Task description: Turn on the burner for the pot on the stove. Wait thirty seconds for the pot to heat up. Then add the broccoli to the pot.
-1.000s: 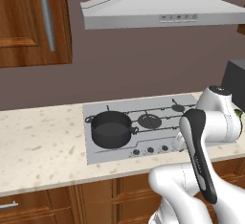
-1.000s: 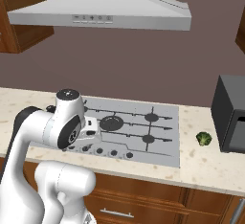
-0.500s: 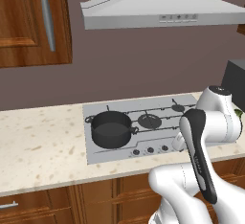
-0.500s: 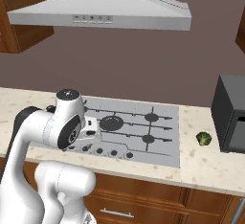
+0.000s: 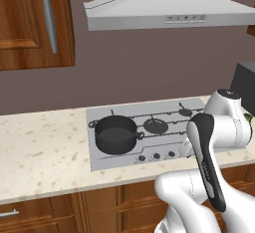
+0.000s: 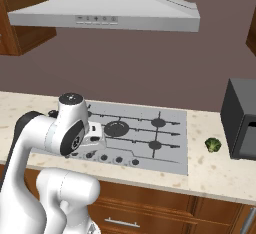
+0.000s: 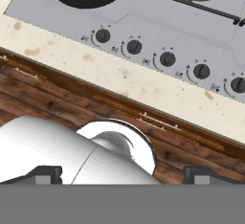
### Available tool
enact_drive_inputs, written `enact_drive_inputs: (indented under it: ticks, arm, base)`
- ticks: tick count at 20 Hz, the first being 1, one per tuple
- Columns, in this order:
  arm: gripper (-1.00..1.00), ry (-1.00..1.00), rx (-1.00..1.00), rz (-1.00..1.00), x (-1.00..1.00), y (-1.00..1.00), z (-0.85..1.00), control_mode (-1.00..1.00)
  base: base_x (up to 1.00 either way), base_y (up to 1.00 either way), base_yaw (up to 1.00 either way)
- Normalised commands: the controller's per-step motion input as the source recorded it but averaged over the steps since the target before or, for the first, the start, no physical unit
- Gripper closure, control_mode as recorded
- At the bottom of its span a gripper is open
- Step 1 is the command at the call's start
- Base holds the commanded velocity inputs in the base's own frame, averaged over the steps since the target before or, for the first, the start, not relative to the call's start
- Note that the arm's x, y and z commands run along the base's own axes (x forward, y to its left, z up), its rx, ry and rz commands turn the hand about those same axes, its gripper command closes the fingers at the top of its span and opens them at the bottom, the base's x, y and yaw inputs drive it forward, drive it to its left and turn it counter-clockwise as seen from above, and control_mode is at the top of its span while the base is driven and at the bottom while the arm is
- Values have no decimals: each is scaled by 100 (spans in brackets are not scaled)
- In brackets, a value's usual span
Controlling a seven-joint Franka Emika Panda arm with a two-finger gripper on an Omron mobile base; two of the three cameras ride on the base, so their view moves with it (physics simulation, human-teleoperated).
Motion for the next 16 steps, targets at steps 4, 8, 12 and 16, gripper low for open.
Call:
enact_drive_inputs:
  ticks: [4, 8, 12, 16]
  arm:
    - [-100, 0, 0, 0, 0, 0, 0, -100]
    - [-100, 0, 0, 0, 0, 0, 0, -100]
    - [-100, 0, 0, 0, 0, 0, 0, -100]
    - [-100, 0, 0, 0, 0, 0, 0, -100]
  base:
    - [0, 0, 0]
    - [0, 0, 0]
    - [0, 0, 0]
    - [0, 0, 0]
